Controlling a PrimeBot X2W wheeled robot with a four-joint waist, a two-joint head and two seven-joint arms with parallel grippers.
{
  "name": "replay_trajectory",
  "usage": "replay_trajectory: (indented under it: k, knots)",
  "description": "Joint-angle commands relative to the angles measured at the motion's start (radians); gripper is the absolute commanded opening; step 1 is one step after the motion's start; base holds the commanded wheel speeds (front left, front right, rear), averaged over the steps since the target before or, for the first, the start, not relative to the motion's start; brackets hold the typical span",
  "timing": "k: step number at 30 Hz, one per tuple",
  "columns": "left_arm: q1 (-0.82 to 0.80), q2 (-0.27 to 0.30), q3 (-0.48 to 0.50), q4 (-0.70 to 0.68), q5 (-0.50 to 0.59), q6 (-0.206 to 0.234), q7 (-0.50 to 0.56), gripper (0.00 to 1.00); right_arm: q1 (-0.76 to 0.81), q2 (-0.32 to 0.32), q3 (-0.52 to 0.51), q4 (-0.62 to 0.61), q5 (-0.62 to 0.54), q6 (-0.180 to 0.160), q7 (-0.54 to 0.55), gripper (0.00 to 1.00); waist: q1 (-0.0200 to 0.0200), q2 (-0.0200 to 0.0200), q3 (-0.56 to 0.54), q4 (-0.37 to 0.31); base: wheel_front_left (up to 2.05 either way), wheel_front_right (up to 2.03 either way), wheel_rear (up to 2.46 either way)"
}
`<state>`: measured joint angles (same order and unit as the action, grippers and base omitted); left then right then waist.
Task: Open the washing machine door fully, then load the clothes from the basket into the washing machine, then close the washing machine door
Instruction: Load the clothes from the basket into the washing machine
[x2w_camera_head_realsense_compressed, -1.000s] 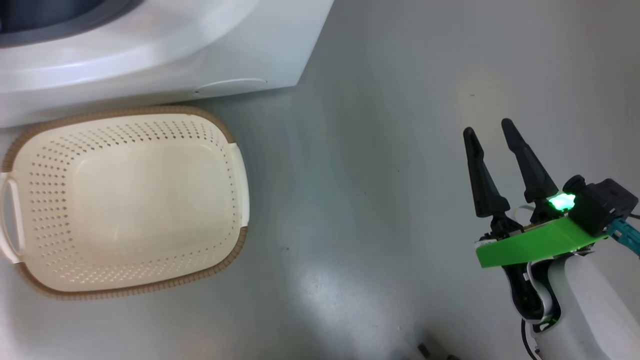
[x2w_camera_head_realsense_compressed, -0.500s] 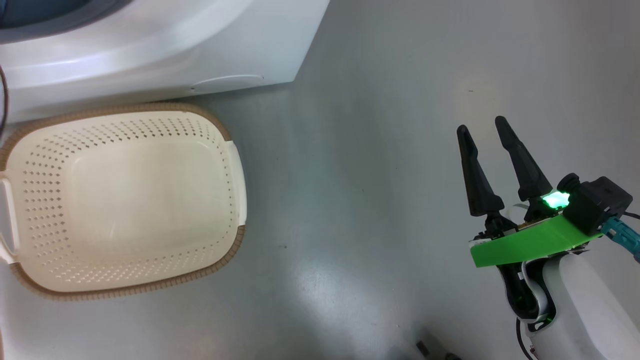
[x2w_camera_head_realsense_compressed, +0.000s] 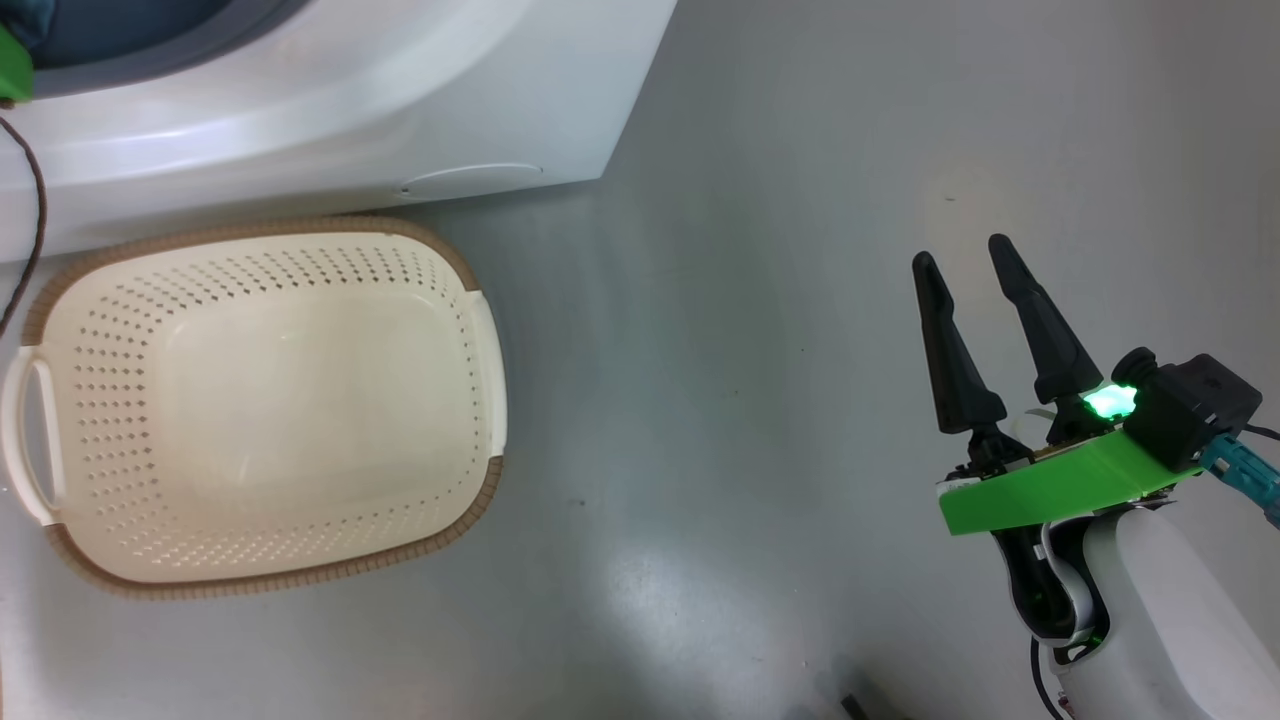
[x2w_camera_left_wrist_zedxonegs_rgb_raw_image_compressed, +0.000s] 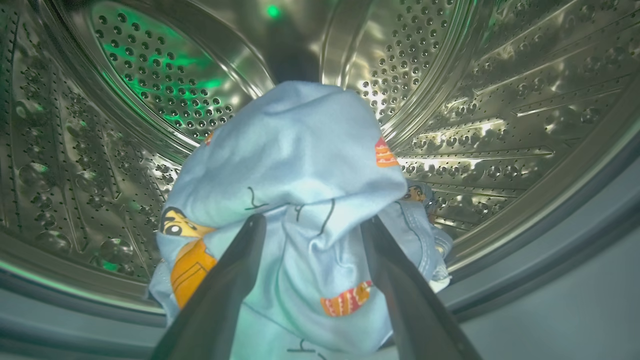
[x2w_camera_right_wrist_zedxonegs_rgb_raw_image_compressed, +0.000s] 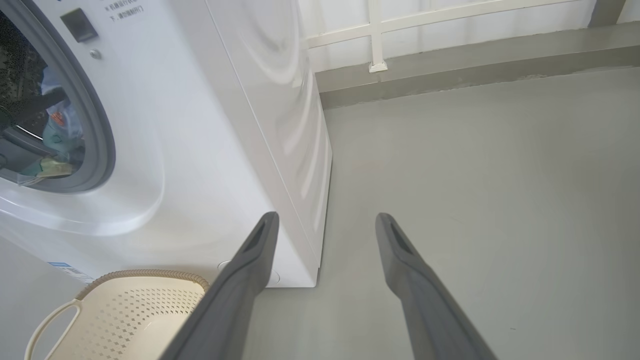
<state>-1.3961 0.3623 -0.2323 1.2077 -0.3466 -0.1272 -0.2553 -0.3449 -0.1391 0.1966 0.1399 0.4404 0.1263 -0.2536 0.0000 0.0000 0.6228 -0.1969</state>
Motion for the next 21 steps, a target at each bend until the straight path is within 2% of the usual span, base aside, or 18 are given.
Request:
replay_trajectory:
  k: [1,13,21]
  knots:
    - [-0.021,0.042,0.000,-0.018,-0.018,-0.003,-0.005,1.00,0.012,-0.007,0.017,-0.018,0.008,0.004,-0.008,1.00,0.0000,0.0000,-0.003,0.003,0.00,0.00,0.00]
    - [0.075,0.049,-0.028,-0.108,-0.091,-0.003,-0.006,1.00,0.029,-0.017,0.020,-0.014,0.007,0.004,-0.008,1.00,0.0000,0.0000,-0.067,0.019,0.00,0.00,0.00]
    - [0.255,0.040,0.028,-0.253,-0.122,-0.003,-0.006,1.00,0.062,-0.031,0.010,-0.004,0.007,0.004,-0.008,1.00,0.0000,0.0000,-0.151,0.042,0.00,0.00,0.00]
